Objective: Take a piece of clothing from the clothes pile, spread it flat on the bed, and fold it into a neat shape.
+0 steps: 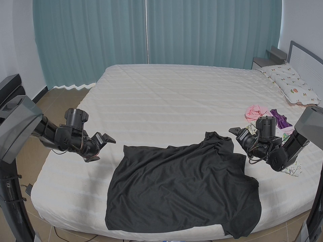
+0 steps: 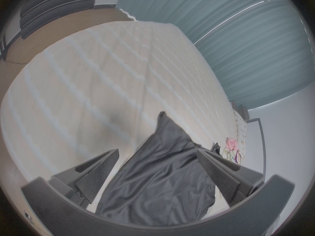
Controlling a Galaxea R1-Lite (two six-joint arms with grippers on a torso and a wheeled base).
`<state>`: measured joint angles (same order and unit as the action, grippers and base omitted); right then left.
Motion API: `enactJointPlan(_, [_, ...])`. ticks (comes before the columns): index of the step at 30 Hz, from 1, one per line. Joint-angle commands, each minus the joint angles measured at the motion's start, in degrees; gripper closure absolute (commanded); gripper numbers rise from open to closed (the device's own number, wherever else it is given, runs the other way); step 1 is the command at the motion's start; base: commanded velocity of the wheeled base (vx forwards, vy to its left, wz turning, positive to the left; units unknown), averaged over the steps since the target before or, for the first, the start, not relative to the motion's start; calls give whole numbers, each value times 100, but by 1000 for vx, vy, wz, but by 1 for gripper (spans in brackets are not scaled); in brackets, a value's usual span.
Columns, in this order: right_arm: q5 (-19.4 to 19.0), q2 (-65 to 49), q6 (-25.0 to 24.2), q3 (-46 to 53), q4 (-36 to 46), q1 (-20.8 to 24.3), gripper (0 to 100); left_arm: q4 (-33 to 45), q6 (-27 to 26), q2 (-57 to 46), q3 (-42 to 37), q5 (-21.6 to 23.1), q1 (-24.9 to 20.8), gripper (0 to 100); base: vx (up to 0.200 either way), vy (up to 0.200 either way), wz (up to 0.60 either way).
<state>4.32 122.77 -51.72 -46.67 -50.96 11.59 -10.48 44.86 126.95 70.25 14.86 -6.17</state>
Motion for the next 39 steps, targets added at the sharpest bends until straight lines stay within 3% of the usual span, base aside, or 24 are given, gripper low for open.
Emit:
enactJointPlan(1, [8, 19, 4, 123, -2, 98, 0, 126, -30, 1174, 1175, -45, -183, 0, 0, 0, 0])
enactJointPlan(4, [-1, 54, 4, 131, -2, 106, 0, 407, -65, 1411, 1685, -62, -297, 0, 0, 0, 0])
enactJointPlan(7, [-27, 115, -4, 131, -11, 124, 0, 583, -92, 1684, 2256, -361, -332, 0, 0, 0, 0])
enactJointPlan(16, [-1, 195, -4, 70, -28, 265, 0, 565, -100, 2431, 3293, -642, -473, 0, 0, 0, 0])
enactJointPlan(19, [-1, 186, -4, 96, -72, 256, 0, 591, -109, 2721, 3688, -959, -508, 0, 0, 0, 0])
enactJointPlan(22, [-1, 203, -4, 96, -72, 238, 0, 600, -215, 2861, 3811, -1152, -535, 0, 0, 0, 0])
enactJointPlan(36, [43, 335, -13, 52, -81, 247, 0, 679, -320, 2914, 3829, -1170, -693, 0, 0, 0, 0])
enactJointPlan(37, [43, 353, -13, 52, -81, 247, 0, 723, -320, 2914, 3838, -1170, -702, 100, 0, 0, 0])
enactJointPlan(39, [43, 362, -13, 52, -81, 247, 0, 723, -311, 2914, 3847, -1170, -702, 100, 0, 0, 0])
